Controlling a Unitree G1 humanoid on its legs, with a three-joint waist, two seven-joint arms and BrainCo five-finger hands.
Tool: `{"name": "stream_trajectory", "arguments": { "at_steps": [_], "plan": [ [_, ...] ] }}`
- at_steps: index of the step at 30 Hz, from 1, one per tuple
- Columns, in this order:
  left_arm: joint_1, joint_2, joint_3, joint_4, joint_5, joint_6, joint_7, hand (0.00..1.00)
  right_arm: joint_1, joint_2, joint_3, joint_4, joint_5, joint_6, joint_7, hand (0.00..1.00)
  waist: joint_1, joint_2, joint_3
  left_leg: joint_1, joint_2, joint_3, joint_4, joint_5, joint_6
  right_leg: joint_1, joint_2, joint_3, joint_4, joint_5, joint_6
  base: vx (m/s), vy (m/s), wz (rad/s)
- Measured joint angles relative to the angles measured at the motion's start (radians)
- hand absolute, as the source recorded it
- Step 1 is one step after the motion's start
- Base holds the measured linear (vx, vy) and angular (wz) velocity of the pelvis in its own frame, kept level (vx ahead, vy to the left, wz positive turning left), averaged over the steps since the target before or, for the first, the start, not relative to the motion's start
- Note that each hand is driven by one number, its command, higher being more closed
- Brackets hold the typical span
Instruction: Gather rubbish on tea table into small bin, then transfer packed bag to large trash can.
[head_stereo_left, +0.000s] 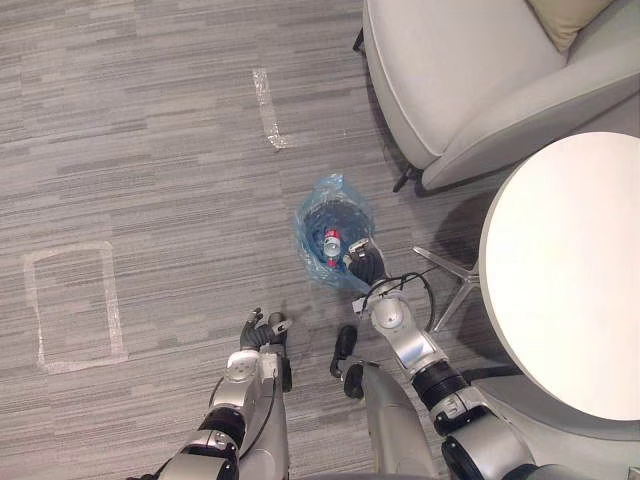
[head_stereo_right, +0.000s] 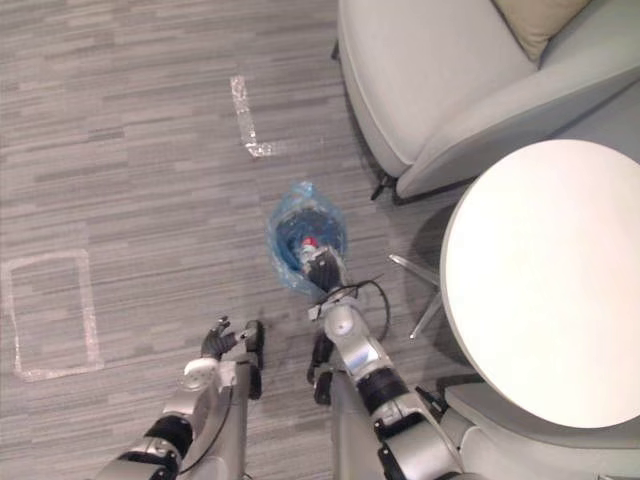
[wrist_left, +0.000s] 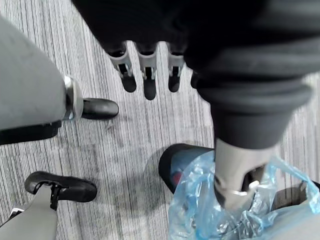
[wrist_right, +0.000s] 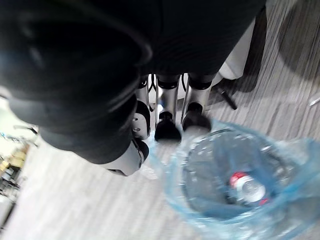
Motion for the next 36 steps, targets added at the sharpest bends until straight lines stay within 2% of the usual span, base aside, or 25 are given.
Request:
{"name": "stream_trajectory", "arguments": {
  "at_steps": [4, 8, 10, 14, 18, 23, 36],
  "plan": [
    [-0.043, -0.004, 0.004, 0.002, -0.001, -0.002, 0.018, 0.00, -0.074, -0.001, -0.003, 0.091, -0.049, 0.018, -0.024, 0.00, 0.008, 0.009, 0.007, -0.056, 0.005, -0.006, 0.024, 0.000, 0.000, -0.049, 0.001, -0.004, 0.017, 0.002, -0.001, 0.00, -0.002, -0.01],
    [-0.066, -0.005, 0.006, -0.066, -0.004, -0.020, 0.038, 0.00, -0.175, -0.027, -0.006, 0.163, -0.084, 0.039, -0.056, 0.00, 0.016, 0.048, 0.032, -0.136, 0.007, -0.028, 0.053, -0.002, 0.003, -0.115, -0.002, -0.024, 0.051, 0.000, -0.001, -0.01, -0.001, 0.06],
    [-0.065, -0.005, 0.006, -0.118, -0.018, -0.034, 0.040, 0.00, -0.224, -0.048, -0.008, 0.181, -0.103, 0.048, -0.076, 0.00, 0.034, 0.058, 0.040, -0.189, 0.006, -0.031, 0.075, -0.001, 0.005, -0.171, -0.007, -0.025, 0.078, -0.002, -0.005, -0.01, 0.002, 0.02],
    [-0.058, -0.003, 0.007, -0.183, -0.042, -0.049, 0.052, 0.00, -0.301, -0.087, -0.043, 0.200, -0.106, 0.059, -0.110, 0.00, 0.042, 0.078, 0.069, -0.259, 0.001, -0.039, 0.108, -0.004, 0.009, -0.239, -0.020, -0.031, 0.127, -0.015, -0.010, 0.00, -0.002, 0.05],
    [-0.037, -0.002, 0.006, -0.235, -0.044, -0.054, 0.059, 0.00, -0.342, -0.121, -0.045, 0.202, -0.106, 0.067, -0.128, 0.00, 0.044, 0.081, 0.080, -0.312, -0.004, -0.043, 0.109, -0.003, 0.015, -0.293, -0.029, -0.036, 0.140, -0.020, -0.007, 0.00, -0.002, 0.04],
    [0.005, -0.004, -0.005, -0.261, -0.061, -0.068, 0.059, 0.00, -0.357, -0.120, -0.042, 0.211, -0.106, 0.068, -0.130, 0.00, 0.048, 0.081, 0.080, -0.313, -0.006, -0.041, 0.102, 0.003, 0.009, -0.295, -0.032, -0.037, 0.133, -0.020, -0.008, 0.05, -0.003, 0.02],
    [-0.021, -0.003, -0.036, -0.221, -0.093, -0.090, 0.064, 0.00, -0.397, -0.124, -0.002, 0.334, -0.112, 0.069, -0.136, 0.00, 0.059, 0.080, 0.079, -0.320, -0.010, -0.055, 0.057, 0.011, 0.007, -0.304, -0.031, -0.052, 0.114, -0.022, -0.008, 0.02, -0.008, 0.03]
  ]
}}
